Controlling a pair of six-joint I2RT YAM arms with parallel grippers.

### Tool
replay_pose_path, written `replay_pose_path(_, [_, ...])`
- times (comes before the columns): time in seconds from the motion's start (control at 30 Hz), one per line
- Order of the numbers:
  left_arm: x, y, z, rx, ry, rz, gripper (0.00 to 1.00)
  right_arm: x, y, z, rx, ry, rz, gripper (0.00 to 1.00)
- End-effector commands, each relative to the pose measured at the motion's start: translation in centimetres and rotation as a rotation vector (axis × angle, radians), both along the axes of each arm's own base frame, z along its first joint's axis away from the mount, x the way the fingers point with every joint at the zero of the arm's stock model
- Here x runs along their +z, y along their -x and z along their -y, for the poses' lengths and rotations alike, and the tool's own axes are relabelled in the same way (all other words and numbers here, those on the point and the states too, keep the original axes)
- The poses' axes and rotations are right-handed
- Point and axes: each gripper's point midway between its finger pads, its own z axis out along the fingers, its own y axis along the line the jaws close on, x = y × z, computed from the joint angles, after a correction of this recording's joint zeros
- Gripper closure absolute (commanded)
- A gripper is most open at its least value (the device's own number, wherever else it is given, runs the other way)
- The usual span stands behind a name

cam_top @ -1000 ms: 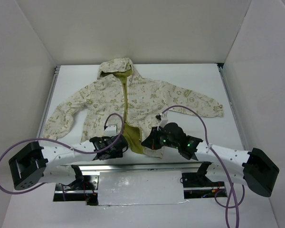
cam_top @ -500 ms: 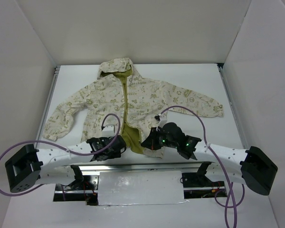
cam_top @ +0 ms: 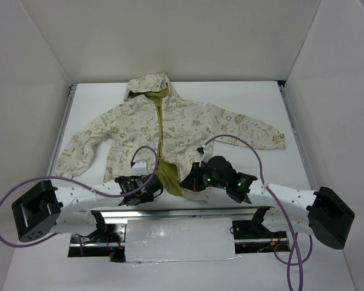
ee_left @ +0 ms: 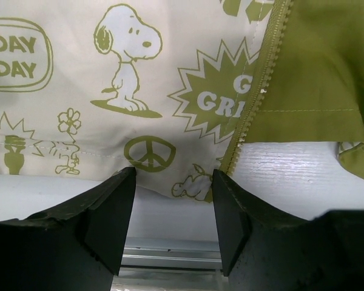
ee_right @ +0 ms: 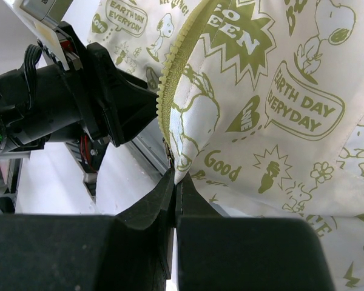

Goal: Zip up the jacket

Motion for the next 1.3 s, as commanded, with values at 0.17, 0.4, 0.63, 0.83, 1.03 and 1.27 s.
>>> replay_pose_path(0.17, [-1.7, 1.0, -0.2, 0.025, 0.003, -0.049, 0.47, 3.0, -0.7, -0.7, 0.004, -0.053, 0.058, 1.0])
replay_pose_path(0.4, [-3.1, 1.9, -0.3, 0.024, 0.007, -0.092, 0.93, 3.1, -0.7, -0.6, 0.003, -0.052, 0.061, 1.0])
replay_pose_path(0.63, [-0.7, 0.8, 2.3, -0.016, 0.136, -0.034, 1.0, 2.8, -0.7, -0.8, 0.015, -0.054, 0.061, 1.0])
replay_pose_path(0.83, [7.4, -1.9, 7.6, -0.019, 0.613, 0.209, 1.0, 2.6, -0.8, -1.2, 0.005, -0.08, 0.047, 1.0])
replay_pose_path(1.03, [13.3, -3.7, 8.2, 0.011, 0.942, 0.465, 1.0, 3.3, -1.3, -1.3, -0.037, -0.126, 0.044, 1.0])
replay_pose_path(1.27, [16.1, -3.9, 7.7, 0.007, 1.111, 0.606, 1.0, 5.2, -0.7, -2.4, 0.002, -0.257, 0.05, 1.0])
